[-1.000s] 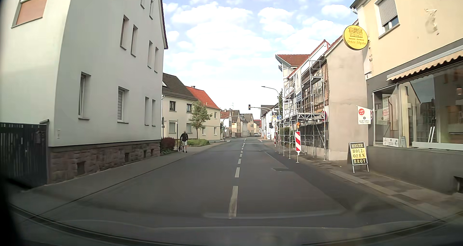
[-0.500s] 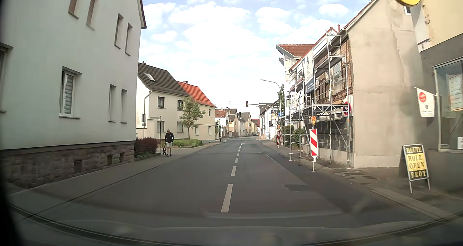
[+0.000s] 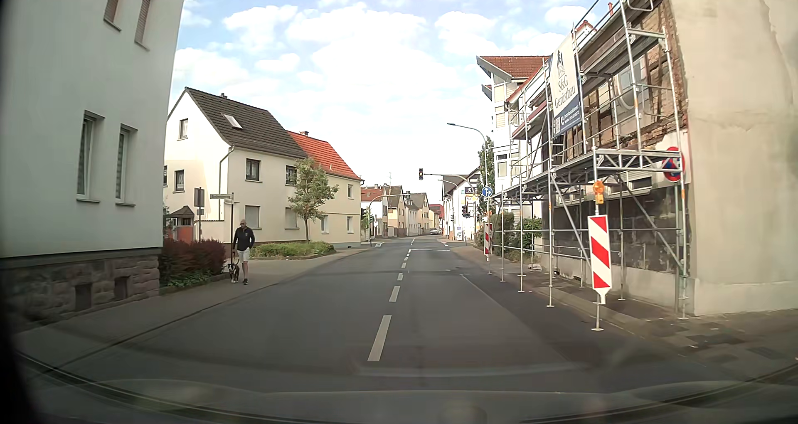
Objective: Follow the waypoints while adhering to traffic rules and regulations
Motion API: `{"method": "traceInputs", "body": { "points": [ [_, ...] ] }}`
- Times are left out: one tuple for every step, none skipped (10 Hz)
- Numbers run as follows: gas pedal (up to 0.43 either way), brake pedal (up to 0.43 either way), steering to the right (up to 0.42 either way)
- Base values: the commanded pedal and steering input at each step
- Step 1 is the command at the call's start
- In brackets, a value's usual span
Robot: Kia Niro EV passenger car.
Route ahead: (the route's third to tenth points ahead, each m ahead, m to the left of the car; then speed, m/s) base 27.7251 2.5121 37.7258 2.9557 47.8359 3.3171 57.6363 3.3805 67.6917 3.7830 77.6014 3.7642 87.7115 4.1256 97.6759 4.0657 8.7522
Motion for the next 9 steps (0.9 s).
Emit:
{"method": "traceInputs", "body": {
  "points": [
    [0.0, 0.03, 0.009],
    [0.0, 0.03, 0.009],
    [0.0, 0.03, 0.009],
    [0.0, 0.024, 0.01],
    [0.0, 0.037, 0.009],
    [0.0, 0.049, 0.01],
    [0.0, 0.061, 0.01],
    [0.0, 0.085, 0.01],
    [0.0, 0.104, 0.009]
  ]
}}
